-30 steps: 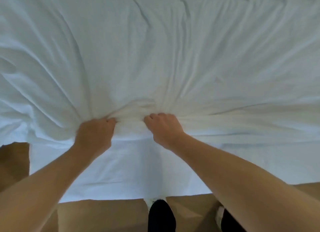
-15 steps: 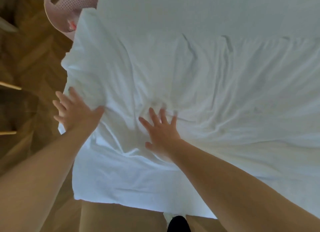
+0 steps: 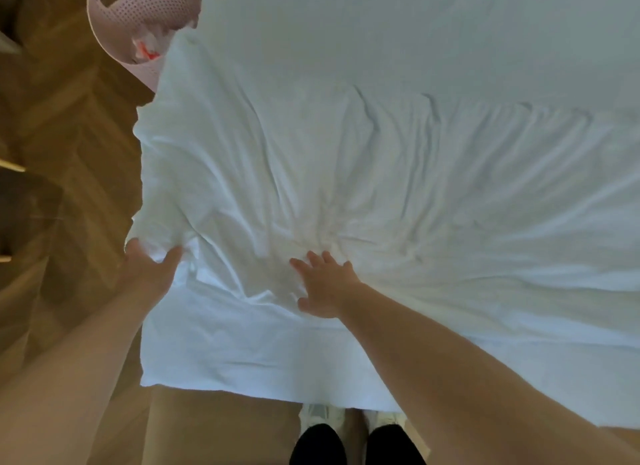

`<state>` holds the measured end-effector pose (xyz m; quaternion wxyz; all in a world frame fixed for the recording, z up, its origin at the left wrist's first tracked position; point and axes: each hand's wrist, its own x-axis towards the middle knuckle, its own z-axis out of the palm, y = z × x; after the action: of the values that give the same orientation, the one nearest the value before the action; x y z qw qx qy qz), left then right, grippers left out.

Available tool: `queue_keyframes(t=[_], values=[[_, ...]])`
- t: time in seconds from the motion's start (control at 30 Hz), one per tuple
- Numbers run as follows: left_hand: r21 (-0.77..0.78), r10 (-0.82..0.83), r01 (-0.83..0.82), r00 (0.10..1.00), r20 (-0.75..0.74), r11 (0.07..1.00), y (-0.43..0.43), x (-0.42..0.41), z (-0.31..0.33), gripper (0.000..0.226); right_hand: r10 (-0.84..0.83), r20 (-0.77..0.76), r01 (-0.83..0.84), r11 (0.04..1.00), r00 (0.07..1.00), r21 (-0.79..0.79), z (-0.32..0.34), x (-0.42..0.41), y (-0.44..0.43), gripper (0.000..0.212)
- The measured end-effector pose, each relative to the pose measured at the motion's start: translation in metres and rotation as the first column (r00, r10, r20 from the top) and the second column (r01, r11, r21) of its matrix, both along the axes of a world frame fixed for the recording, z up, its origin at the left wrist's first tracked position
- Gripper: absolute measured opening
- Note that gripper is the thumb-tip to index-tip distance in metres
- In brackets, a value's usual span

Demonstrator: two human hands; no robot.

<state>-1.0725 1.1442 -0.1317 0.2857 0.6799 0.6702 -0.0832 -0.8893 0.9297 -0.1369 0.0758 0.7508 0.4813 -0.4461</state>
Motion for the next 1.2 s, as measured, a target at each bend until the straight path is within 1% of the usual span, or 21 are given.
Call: queue_keyframes(t=[0.1, 0.17, 0.23, 0.3, 0.33, 0.4, 0.47, 0.5, 0.53, 0.57, 0.6, 0.67, 0.7, 0.77, 0.8, 0.9, 0.97, 1.07, 1.1, 1.13, 1.2], values=[[-0.019, 0.091, -0.089, 0.991, 0.102, 0.996, 0.005, 0.005, -0.002, 0.085, -0.042, -0.008, 0.042, 0.997, 0.999, 0.059, 0.005, -0.007, 0.008, 0.076], [-0.017, 0.175, -0.174, 0.979, 0.101, 0.985, 0.011, 0.013, -0.005, 0.089, -0.061, -0.027, 0.063, 0.995, 0.998, 0.071, 0.001, -0.016, 0.016, 0.076], [0.031, 0.133, -0.137, 0.985, 0.109, 0.990, 0.019, 0.018, -0.007, 0.082, -0.113, -0.048, 0.117, 0.991, 0.992, 0.070, -0.003, -0.026, 0.027, 0.077], [0.141, -0.007, -0.009, 0.994, 0.108, 0.990, 0.031, 0.011, 0.002, 0.063, -0.216, -0.046, 0.219, 0.970, 0.975, 0.101, -0.006, -0.038, 0.040, 0.076], [0.183, -0.131, 0.124, 0.991, 0.023, 0.975, 0.038, -0.007, 0.009, 0.055, -0.274, -0.046, 0.277, 0.952, 0.961, 0.132, -0.006, -0.047, 0.048, 0.074], [0.152, -0.322, 0.351, 0.928, -0.188, 0.924, 0.063, -0.065, 0.003, 0.040, -0.373, -0.018, 0.367, 0.901, 0.928, 0.230, -0.005, -0.066, 0.063, 0.073], [0.081, -0.291, 0.326, 0.913, -0.287, 0.942, 0.095, -0.117, -0.020, 0.026, -0.407, -0.015, 0.397, 0.883, 0.913, 0.252, -0.005, -0.075, 0.079, 0.074], [0.069, -0.242, 0.269, 0.932, -0.269, 0.961, 0.104, -0.133, -0.026, 0.020, -0.403, -0.018, 0.397, 0.890, 0.915, 0.223, -0.009, -0.078, 0.088, 0.074], [0.074, -0.236, 0.268, 0.927, -0.292, 0.961, 0.108, -0.134, -0.022, 0.016, -0.395, -0.008, 0.390, 0.901, 0.919, 0.189, -0.013, -0.080, 0.095, 0.075], [0.083, -0.211, 0.241, 0.940, -0.266, 0.967, 0.109, -0.123, -0.019, 0.015, -0.396, 0.009, 0.389, 0.906, 0.918, 0.168, -0.016, -0.081, 0.101, 0.076], [0.088, -0.257, 0.289, 0.928, -0.270, 0.953, 0.105, -0.103, -0.010, 0.017, -0.401, 0.027, 0.392, 0.906, 0.916, 0.160, -0.019, -0.082, 0.106, 0.076], [0.158, -0.356, 0.390, 0.911, -0.207, 0.907, 0.101, -0.062, -0.003, 0.024, -0.416, 0.055, 0.402, 0.900, 0.908, 0.165, -0.024, -0.082, 0.114, 0.076], [0.141, -0.355, 0.376, 0.922, -0.155, 0.916, 0.099, -0.043, -0.001, 0.029, -0.427, 0.069, 0.410, 0.895, 0.902, 0.178, -0.026, -0.083, 0.116, 0.075], [0.043, -0.251, 0.250, 0.967, 0.035, 0.967, 0.095, -0.015, -0.005, 0.034, -0.445, 0.089, 0.421, 0.884, 0.891, 0.206, -0.029, -0.085, 0.119, 0.075], [0.045, -0.240, 0.237, 0.968, 0.069, 0.970, 0.092, -0.005, -0.008, 0.038, -0.449, 0.094, 0.423, 0.882, 0.889, 0.207, -0.030, -0.085, 0.120, 0.074], [0.191, -0.264, 0.259, 0.964, 0.001, 0.947, 0.100, -0.008, -0.016, 0.043, -0.466, 0.098, 0.438, 0.872, 0.879, 0.217, -0.034, -0.084, 0.122, 0.071], [0.226, -0.212, 0.235, 0.970, -0.121, 0.945, 0.112, -0.034, -0.019, 0.049, -0.469, 0.107, 0.425, 0.860, 0.877, 0.283, -0.033, -0.083, 0.123, 0.066], [0.144, -0.142, 0.200, 0.930, -0.340, 0.969, 0.108, -0.043, -0.019, 0.047, -0.420, 0.141, 0.346, 0.862, 0.896, 0.371, -0.031, -0.078, 0.120, 0.061], [0.107, -0.126, 0.175, 0.924, -0.360, 0.979, 0.105, -0.032, -0.018, 0.044, -0.411, 0.143, 0.336, 0.866, 0.900, 0.370, -0.031, -0.076, 0.121, 0.062], [0.090, -0.110, 0.147, 0.939, -0.325, 0.985, 0.104, -0.017, -0.017, 0.043, -0.415, 0.146, 0.340, 0.865, 0.898, 0.368, -0.032, -0.072, 0.122, 0.062], [0.097, -0.072, 0.086, 0.987, -0.142, 0.992, 0.115, 0.016, -0.021, 0.048, -0.447, 0.171, 0.348, 0.842, 0.878, 0.413, -0.032, -0.061, 0.126, 0.063]])
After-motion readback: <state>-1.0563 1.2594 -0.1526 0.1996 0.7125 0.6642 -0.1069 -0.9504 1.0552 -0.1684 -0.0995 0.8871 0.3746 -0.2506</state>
